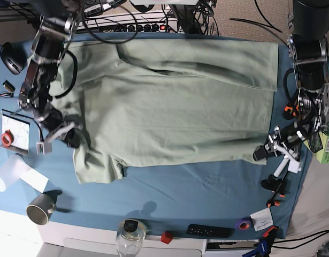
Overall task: Fold the T-shirt properly
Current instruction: 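Pull both hem corners over toward the shoulder edge, folding the shirt lengthwise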
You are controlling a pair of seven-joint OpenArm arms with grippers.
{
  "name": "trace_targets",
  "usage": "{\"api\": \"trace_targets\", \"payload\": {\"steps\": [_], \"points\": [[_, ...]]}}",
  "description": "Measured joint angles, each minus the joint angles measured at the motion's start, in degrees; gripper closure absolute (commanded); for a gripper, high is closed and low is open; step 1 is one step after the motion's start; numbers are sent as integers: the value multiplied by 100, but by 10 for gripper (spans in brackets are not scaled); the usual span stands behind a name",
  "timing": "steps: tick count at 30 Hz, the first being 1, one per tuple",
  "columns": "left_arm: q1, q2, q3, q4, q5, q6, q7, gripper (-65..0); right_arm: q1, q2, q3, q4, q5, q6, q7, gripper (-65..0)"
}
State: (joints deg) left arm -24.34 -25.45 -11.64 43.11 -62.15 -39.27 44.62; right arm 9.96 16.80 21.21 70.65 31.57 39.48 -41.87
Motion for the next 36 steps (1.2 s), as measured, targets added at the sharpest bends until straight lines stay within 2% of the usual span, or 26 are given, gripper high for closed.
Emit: {"api": "trace_targets", "payload": {"steps": [9,16,20,31,36], "points": [[673,-105,4,1445,33,-4,116,0,-957,2,-2,1506,289,42,-448,0],[807,-267,7,1554,138,-4,177,0,-1331,46,-2,1659,304,42,-551,0],[990,-334,0,1652,-96,-4,238,0,-1591,219,0,1720,748,39,-723,0],[1873,-356,-732,2400,-197,-4,308,0,-2577,315,925,2708,761,44,-785,0],[2120,-358,-903,2590,-192,-7,345,0,-2940,315,1384,2806,1167,44,-887,0]]}}
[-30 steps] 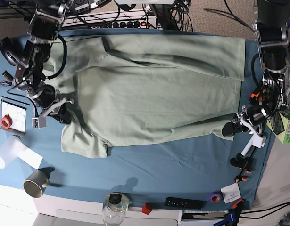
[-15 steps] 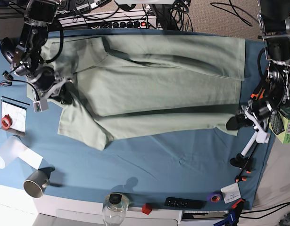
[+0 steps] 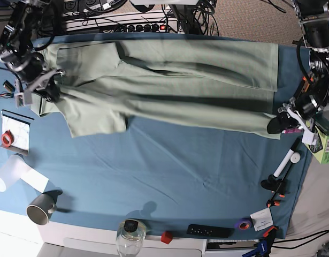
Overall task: Fold the T-shirt properly
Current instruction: 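Pull both hem corners over toward the shoulder edge, folding the shirt lengthwise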
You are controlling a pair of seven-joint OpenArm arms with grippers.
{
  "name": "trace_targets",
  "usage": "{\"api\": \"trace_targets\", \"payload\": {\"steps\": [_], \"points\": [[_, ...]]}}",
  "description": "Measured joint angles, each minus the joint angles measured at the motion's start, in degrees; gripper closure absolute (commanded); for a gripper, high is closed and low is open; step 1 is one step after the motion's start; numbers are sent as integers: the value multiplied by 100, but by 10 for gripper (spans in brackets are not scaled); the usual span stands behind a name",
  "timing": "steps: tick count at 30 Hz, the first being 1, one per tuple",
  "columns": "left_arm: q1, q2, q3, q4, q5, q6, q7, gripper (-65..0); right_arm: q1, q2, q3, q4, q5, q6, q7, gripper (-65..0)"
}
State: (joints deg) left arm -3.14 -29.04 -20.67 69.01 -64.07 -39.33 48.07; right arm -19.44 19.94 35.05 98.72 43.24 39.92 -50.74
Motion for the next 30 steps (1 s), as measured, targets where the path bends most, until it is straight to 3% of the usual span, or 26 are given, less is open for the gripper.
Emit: {"api": "trace_targets", "payload": {"steps": [7,20,25,30], "points": [[188,-2,-42,15,-11,0,42,0,-313,-2,291,4,339,2,-144,0],[730,9,-48,68,-407,-26,74,0,-389,-33,299,4,330,0,-350,0],[804,15,-59,74,-459,-46,79,0,-387,-55,304,4,107,0,-428,0],[807,92,-87,87,-520,-63,125,0,-389,-297,310,2,-131,0,-433,0]]}}
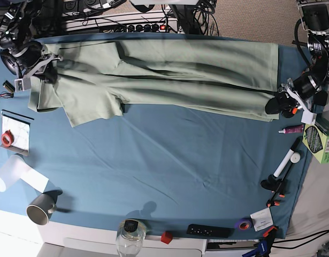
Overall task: Fold the T-shirt properly
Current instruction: 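Pull both hem corners over toward the shoulder edge, folding the shirt lengthwise, then release the hem and move the right gripper to the shirt's end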
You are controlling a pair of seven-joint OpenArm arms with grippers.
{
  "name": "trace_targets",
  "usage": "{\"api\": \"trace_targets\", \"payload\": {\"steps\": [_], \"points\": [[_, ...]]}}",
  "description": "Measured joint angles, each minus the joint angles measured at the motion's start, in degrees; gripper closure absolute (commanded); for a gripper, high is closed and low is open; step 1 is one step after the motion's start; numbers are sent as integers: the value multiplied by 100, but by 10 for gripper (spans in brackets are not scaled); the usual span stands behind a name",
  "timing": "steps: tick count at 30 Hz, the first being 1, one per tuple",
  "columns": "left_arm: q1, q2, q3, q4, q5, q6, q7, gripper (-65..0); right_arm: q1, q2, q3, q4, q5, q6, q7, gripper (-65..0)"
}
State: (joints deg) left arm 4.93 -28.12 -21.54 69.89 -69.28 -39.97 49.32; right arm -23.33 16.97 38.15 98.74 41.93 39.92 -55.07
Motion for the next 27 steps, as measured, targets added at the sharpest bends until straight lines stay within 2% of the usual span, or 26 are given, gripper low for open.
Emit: {"api": "trace_targets", "payload": {"steps": [5,6,7,9,10,11,17,22,24,27], "points": [[0,48,-7,11,0,0,0,-3,2,-186,0,0,-35,-2,0,0],[0,48,-9,11,0,0,15,-49,0,-208,0,0,-50,0,-2,0],[0,48,-9,13,0,0,20,-95,2,-212,0,0,-59,0,-2,-37],[0,48,-9,13,9,0,20,-170,2,-208,0,0,-127,0,11,-171],[0,48,-9,13,28,0,20,-194,2,-208,0,0,-184,0,26,-215],[0,50,-9,13,44,0,20,-204,2,-210,0,0,-245,0,48,-224],[0,50,-7,13,68,-2,17,-207,22,-190,11,2,-271,0,212,-224],[37,50,-7,72,83,-15,20,-295,48,-35,577,243,-369,0,151,-224],[109,70,-2,186,90,-15,26,-299,50,17,866,420,-398,-2,129,-224],[232,107,9,448,114,-2,140,-299,46,2,1172,710,125,0,105,-224]]}}
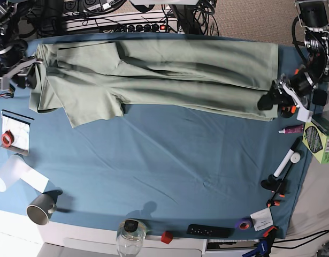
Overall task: Fold the T-shirt properly
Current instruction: 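Release the hem and move the right gripper to the shirt's end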
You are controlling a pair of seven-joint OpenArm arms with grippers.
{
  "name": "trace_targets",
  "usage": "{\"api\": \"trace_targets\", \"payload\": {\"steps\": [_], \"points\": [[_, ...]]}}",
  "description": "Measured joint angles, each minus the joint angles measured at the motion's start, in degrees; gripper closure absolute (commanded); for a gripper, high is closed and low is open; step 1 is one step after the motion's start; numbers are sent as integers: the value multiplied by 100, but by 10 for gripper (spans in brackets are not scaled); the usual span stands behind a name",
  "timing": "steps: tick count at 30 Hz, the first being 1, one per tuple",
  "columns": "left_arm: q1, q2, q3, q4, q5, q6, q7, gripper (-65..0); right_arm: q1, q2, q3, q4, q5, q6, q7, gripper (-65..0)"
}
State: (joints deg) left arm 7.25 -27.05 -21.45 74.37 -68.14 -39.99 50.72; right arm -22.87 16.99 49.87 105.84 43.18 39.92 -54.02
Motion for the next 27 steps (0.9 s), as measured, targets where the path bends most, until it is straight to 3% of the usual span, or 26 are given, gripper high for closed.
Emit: {"api": "trace_targets", "payload": {"steps": [4,9,12,18,26,27], "points": [[76,26,28,439,111,68,94,-299,122,-173,42,450,354,0,-39,-224],[42,28,28,1001,461,50,-35,-299,651,-675,-131,330,-83,-98,127,-224],[52,33,28,1152,605,50,-39,-298,1051,-673,-496,-341,-424,-356,240,-224],[57,33,33,1202,669,50,-103,-298,1871,-684,-1250,-2197,-542,-529,216,-224],[52,33,33,1204,704,50,-105,-298,2636,-671,-1355,-3230,-476,-538,323,-222],[55,35,33,1204,704,50,-105,-298,2673,-671,-1355,-3252,-474,-538,286,-195]]}}
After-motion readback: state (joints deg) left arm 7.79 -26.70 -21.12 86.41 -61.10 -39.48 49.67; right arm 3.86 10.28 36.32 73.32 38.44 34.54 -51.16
